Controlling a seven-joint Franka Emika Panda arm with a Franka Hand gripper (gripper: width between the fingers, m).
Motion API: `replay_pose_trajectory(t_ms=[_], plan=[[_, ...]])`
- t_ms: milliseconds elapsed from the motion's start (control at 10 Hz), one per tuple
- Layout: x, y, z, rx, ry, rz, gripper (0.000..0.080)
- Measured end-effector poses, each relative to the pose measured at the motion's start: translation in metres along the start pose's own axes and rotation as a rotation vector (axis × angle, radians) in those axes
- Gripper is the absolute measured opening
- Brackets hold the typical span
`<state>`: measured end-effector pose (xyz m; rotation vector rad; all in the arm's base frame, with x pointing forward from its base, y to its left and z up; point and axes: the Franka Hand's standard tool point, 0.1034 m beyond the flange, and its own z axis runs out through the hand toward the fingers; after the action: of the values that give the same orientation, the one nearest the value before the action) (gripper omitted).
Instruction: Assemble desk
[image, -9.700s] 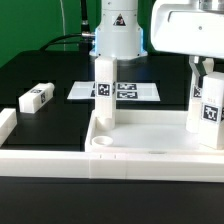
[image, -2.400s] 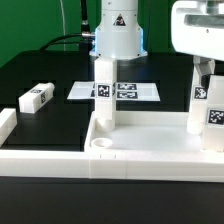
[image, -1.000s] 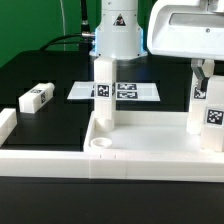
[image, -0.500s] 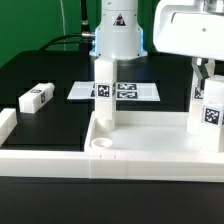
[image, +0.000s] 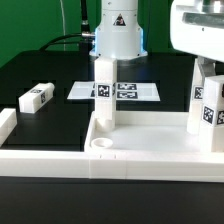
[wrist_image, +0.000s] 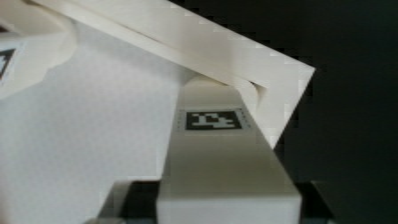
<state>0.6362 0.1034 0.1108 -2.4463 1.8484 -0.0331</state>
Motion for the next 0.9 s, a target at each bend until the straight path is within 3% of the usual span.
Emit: replay_pose_trajectory(t_ms=[500, 600, 700, 800, 900], plan=[[-0.0014, -0.0010, 0.0002, 0.012, -0.013, 0.332, 0.0290], [-0.0020, -0.0009, 0.0006, 0.011, -0.014, 0.349, 0.0428], [-0.0023, -0.0009, 0.0007, 0.011, -0.014, 0.331, 0.0428], [-0.0018, -0.0007, 0.0006, 0.011, -0.013, 0.296, 0.0561], [0.0015, 0.0001, 0.0001, 0.005, -0.014, 0.251, 0.0625]])
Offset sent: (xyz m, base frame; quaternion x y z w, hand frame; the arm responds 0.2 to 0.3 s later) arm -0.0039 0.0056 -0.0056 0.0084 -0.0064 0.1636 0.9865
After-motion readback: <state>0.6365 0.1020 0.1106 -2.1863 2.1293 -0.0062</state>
